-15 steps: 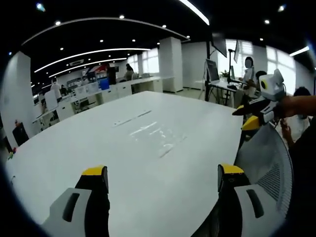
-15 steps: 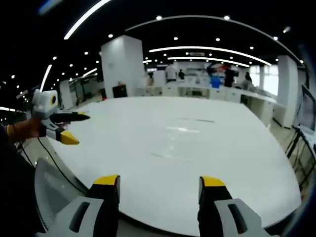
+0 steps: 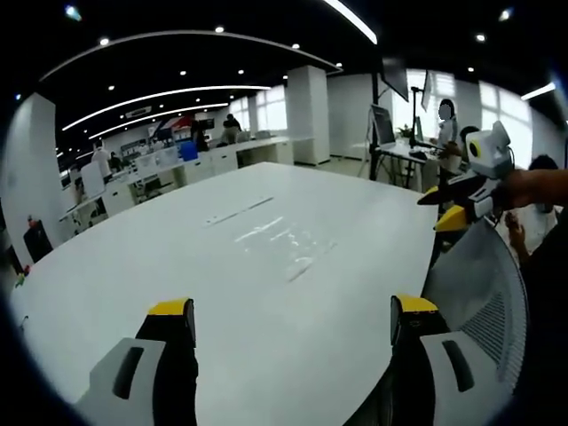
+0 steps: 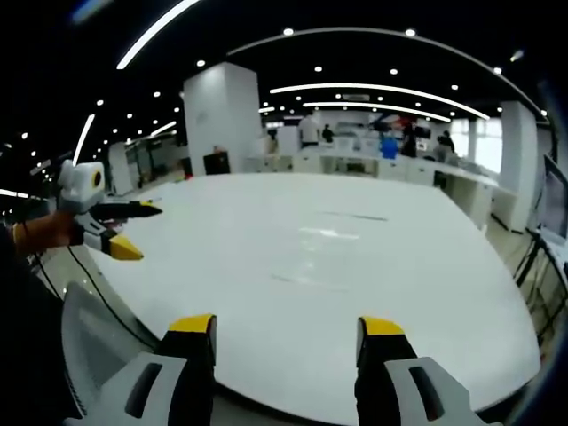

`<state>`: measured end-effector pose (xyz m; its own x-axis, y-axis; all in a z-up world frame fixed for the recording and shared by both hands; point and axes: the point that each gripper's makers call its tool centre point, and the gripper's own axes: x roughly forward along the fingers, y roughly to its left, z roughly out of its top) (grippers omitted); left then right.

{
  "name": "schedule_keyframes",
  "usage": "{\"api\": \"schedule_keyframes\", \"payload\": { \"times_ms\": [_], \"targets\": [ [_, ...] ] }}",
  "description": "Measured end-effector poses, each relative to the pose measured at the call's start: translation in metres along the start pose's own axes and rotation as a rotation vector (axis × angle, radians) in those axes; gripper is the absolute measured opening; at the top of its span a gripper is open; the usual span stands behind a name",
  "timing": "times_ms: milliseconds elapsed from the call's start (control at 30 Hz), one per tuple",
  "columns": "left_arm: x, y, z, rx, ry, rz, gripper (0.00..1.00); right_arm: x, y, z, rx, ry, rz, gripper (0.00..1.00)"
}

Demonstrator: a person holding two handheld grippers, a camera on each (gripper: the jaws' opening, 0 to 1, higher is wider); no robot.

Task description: Open the resealable bag by pulling the two sides of the seal apart until the entire bag opening is separated and visibly accessible.

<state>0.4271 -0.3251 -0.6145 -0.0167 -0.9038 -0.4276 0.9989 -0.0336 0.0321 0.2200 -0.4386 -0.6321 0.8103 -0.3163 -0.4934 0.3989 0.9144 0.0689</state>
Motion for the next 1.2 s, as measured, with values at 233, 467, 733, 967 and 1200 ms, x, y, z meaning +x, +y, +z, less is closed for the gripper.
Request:
{"api": "schedule_keyframes", "payload": {
  "times_ms": [233, 467, 733, 967, 1200],
  "targets": [
    [0.0004, 0.0009, -0.0020, 0.005, 0.011, -0.001, 0.88, 0.0005, 0.0004, -0.0008, 0.004, 0.000, -0.001, 0.62],
    [0.0021, 0.0019, -0.0005, 0.007, 0.010, 0.000, 0.88, 0.0022, 0.0004, -0.0005, 0.005, 0.002, 0.002, 0.62],
    [0.0028, 0.0008, -0.0001, 0.010, 0.012, -0.002, 0.87, 0.0026, -0.0007, 0.0009, 0.003, -0.001, 0.000, 0.61],
    [0.0028, -0.0002, -0.0029, 0.010, 0.020, -0.004, 0.86, 0.0021, -0.0004, -0.0001, 0.000, 0.002, 0.002, 0.60],
    [0.0026, 0.0014, -0.0041, 0.009, 0.025, -0.001, 0.85, 0.0033, -0.0008, -0.0012, 0.001, 0.005, 0.001, 0.60]
  ]
}}
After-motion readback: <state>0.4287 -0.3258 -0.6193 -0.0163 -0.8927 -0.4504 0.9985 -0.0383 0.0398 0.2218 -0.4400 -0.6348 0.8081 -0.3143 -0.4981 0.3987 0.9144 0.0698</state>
